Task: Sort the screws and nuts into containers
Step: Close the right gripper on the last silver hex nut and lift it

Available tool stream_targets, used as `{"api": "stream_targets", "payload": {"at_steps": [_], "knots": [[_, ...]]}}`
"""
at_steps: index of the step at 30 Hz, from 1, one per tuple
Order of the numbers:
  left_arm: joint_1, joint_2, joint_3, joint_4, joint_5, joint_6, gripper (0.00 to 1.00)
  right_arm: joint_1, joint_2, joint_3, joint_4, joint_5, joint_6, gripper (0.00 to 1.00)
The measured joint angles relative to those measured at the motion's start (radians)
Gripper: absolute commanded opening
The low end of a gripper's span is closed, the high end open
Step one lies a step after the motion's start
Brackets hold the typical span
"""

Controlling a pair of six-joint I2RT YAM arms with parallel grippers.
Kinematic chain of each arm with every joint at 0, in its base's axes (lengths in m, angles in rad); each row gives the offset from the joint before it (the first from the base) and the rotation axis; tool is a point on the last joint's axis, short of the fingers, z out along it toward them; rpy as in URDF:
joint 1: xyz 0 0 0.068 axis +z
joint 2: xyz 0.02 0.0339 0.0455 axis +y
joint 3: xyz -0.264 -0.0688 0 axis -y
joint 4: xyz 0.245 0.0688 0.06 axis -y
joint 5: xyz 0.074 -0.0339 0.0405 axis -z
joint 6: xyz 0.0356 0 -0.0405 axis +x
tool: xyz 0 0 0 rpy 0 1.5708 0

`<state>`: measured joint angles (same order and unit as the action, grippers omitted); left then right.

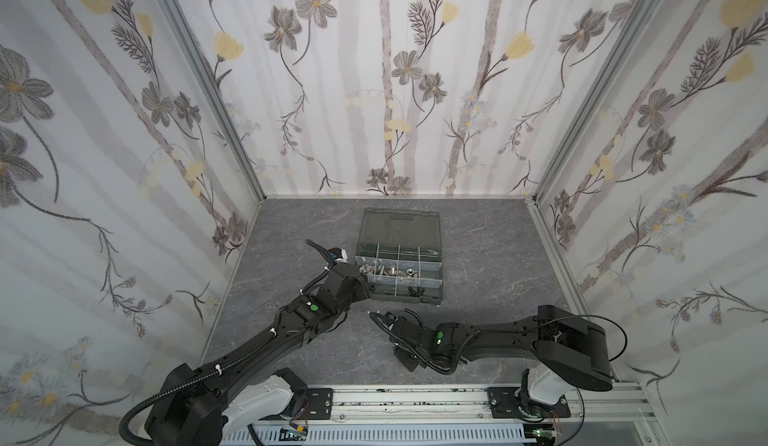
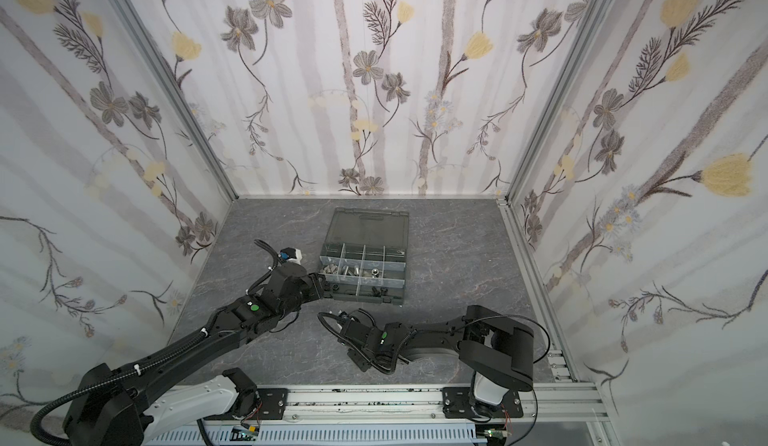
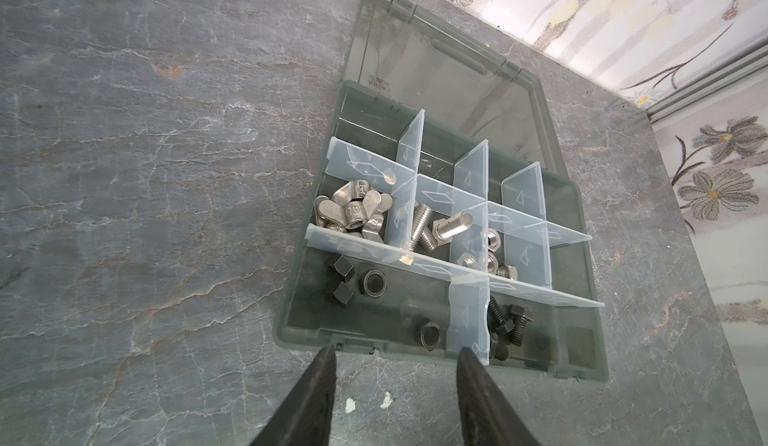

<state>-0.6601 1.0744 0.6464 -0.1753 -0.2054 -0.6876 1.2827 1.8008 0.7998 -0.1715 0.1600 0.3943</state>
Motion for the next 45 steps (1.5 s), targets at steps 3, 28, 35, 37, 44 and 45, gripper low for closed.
{"api": "stream_targets", "payload": {"at_steps": [3, 28, 35, 37, 44, 45], "knots": [[0.000, 0.000, 0.000, 0.000, 0.000, 0.000, 0.49, 0.012, 0.005, 0.005, -0.001, 0.007, 0.030, 0.37], [0.004, -0.013, -0.013, 0.006, 0.000, 0.000, 0.50, 0.040, -0.007, 0.006, -0.056, 0.031, 0.121, 0.31], [0.005, -0.016, -0.018, 0.007, 0.000, 0.000, 0.49, 0.044, -0.009, 0.010, -0.065, 0.034, 0.125, 0.22], [0.005, -0.021, -0.022, 0.007, 0.001, 0.000, 0.50, 0.044, -0.011, 0.011, -0.073, 0.031, 0.124, 0.21], [0.006, -0.032, -0.026, 0.007, 0.000, 0.000, 0.50, -0.048, -0.035, 0.097, -0.154, 0.035, 0.034, 0.21], [0.006, -0.035, -0.027, 0.007, 0.000, 0.000, 0.50, -0.077, -0.047, 0.116, -0.155, 0.037, 0.011, 0.21]]}}
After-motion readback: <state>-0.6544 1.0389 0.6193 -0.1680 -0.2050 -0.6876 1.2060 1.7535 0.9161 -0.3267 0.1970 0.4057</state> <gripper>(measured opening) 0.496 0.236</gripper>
